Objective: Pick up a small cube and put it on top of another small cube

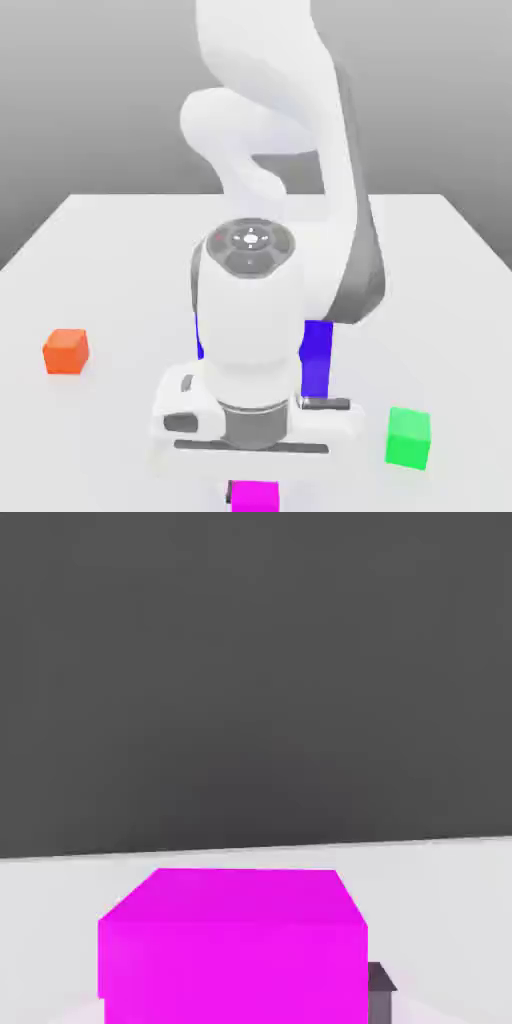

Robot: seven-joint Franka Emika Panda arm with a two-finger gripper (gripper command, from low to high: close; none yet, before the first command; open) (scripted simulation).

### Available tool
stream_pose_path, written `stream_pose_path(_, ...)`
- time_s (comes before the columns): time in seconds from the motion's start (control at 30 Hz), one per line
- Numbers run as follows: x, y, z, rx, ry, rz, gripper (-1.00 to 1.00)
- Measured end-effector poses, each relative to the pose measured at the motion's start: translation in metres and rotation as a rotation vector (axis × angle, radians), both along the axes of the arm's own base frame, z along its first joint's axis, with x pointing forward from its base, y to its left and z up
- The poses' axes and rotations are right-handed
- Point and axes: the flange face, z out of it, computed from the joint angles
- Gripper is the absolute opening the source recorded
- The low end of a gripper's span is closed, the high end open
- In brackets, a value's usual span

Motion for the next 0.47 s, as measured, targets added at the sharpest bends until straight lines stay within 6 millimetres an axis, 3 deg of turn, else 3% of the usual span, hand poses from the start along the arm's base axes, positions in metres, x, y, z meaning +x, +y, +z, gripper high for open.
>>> stream_pose_path(0.1,-0.042,0.071,0.02,0.004,-0.002,0.259,-1.0)
stream_pose_path(0.2,-0.09,0.129,0.03,-0.008,-0.004,0.508,-1.0)
stream_pose_path(0.33,-0.101,0.138,-0.009,-0.014,-0.005,0.561,-1.0)
stream_pose_path(0.37,-0.102,0.139,-0.021,-0.014,-0.005,0.564,1.0)
stream_pose_path(0.47,-0.102,0.139,-0.021,-0.014,-0.005,0.564,1.0)
